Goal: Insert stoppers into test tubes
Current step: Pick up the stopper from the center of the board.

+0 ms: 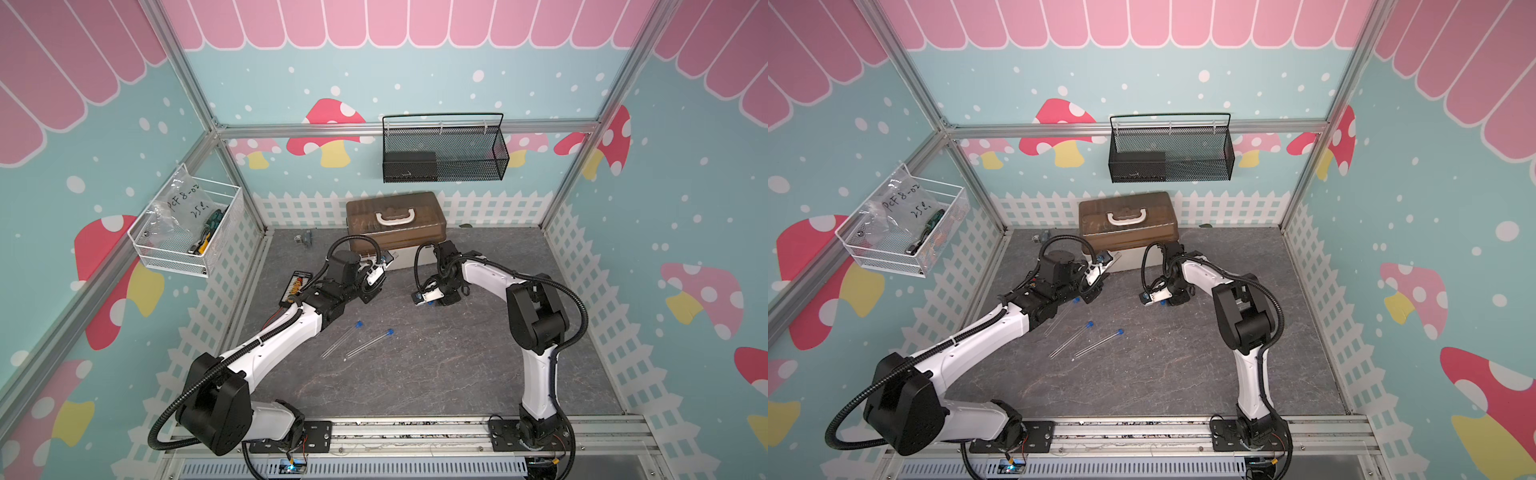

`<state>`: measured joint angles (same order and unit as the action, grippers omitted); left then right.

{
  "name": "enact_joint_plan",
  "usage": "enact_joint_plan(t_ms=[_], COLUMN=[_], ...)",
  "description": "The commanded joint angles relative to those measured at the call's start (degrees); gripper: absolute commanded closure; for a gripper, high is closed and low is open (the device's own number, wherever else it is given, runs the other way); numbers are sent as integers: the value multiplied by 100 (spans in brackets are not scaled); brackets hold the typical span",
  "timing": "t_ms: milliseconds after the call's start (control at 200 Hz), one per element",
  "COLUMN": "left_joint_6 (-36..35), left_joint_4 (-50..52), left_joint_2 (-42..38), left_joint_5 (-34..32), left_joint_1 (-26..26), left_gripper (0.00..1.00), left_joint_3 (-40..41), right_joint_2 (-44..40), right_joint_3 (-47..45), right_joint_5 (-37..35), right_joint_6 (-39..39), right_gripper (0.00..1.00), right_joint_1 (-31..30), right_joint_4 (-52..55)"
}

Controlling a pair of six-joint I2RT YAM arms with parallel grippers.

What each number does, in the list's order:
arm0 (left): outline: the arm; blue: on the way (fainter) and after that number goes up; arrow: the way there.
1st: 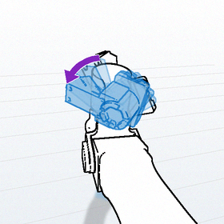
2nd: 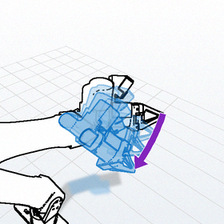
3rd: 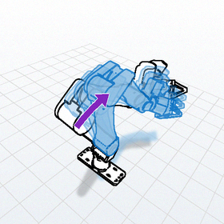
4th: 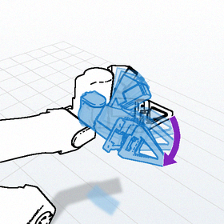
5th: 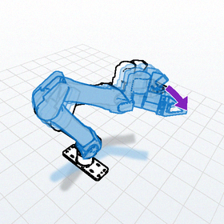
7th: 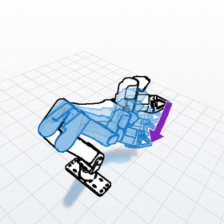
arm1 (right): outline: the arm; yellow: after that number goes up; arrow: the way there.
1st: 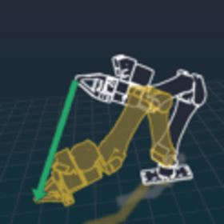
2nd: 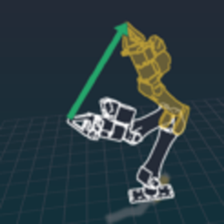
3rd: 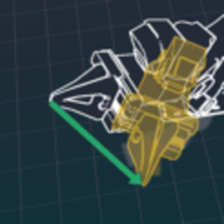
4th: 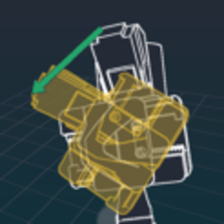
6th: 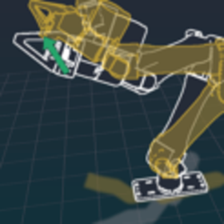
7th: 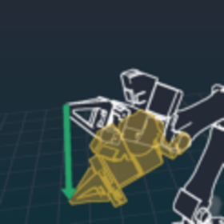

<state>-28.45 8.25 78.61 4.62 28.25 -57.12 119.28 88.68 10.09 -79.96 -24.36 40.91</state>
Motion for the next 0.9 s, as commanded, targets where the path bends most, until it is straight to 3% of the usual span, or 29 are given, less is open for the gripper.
enact_joint_plan(t_ms=[0, 185, 650, 890], left_joint_6=[85, 94, 90, 68], left_joint_4=[-56, -77, -52, -38], left_joint_2=[-106, -129, -77, -52], left_joint_5=[117, 153, 144, 136], left_joint_1=[-25, -25, -45, -39], left_gripper=[100, 100, 100, 100], left_joint_3=[80, 94, 75, 70], right_joint_2=[252, 470, 627, 699], right_joint_3=[231, 521, 615, 641], right_joint_5=[168, 231, 189, 165], right_joint_6=[-221, -199, -28, 116], right_gripper=[63, 72, 75, 82], right_joint_1=[-60, -68, -77, -78], right_joint_4=[386, 770, 1029, 1033])
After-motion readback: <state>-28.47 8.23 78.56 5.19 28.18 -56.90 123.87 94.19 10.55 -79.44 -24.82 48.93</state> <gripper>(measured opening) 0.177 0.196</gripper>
